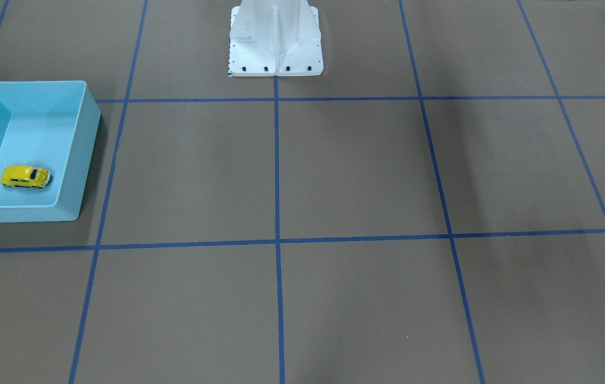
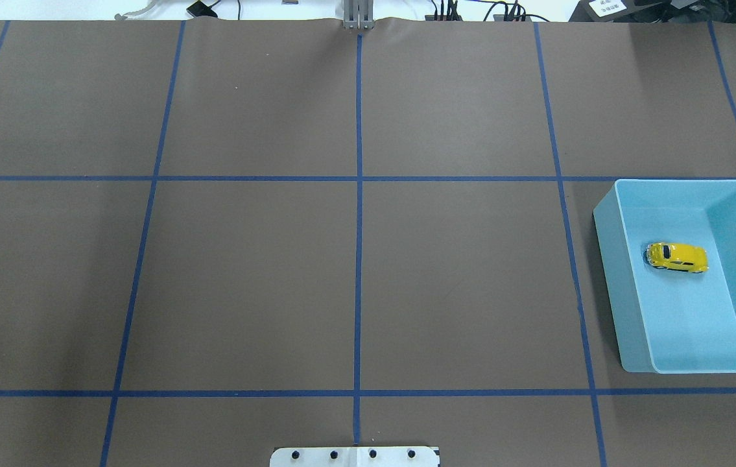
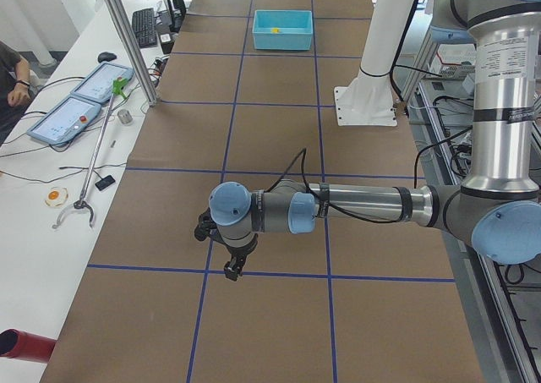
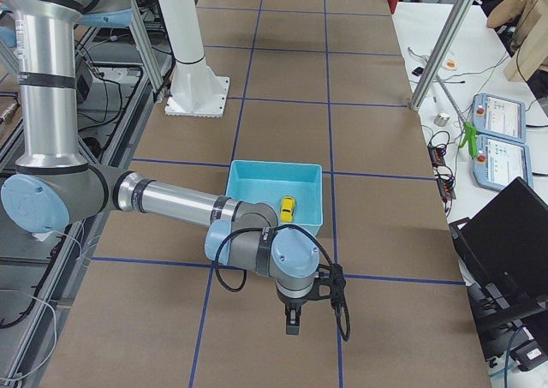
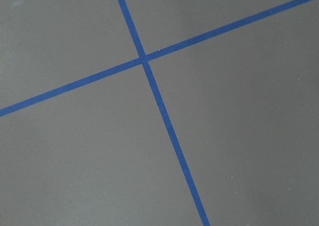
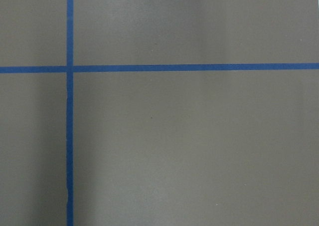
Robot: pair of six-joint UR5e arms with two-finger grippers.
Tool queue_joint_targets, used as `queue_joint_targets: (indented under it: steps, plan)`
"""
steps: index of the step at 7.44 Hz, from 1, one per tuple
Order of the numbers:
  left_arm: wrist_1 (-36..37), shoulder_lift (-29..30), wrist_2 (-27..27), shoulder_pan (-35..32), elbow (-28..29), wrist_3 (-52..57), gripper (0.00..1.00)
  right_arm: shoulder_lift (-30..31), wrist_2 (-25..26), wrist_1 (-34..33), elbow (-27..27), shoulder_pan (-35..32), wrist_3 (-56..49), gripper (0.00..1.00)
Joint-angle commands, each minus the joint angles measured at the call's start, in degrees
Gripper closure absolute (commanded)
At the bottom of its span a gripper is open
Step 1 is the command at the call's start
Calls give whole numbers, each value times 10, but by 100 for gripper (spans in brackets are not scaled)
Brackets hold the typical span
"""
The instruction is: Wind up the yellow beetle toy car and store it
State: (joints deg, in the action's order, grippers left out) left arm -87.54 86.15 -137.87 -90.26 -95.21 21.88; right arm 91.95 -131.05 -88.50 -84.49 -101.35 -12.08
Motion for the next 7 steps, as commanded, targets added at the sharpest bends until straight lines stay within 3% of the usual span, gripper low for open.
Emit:
queue_joint_targets:
  steps: [1, 7]
  plan:
    - [1, 1, 0, 0, 5, -1, 0, -4, 0, 12, 3, 1, -3, 0]
    - [1, -3, 2, -4, -2, 3, 0, 3, 0, 12, -1, 1, -5, 0]
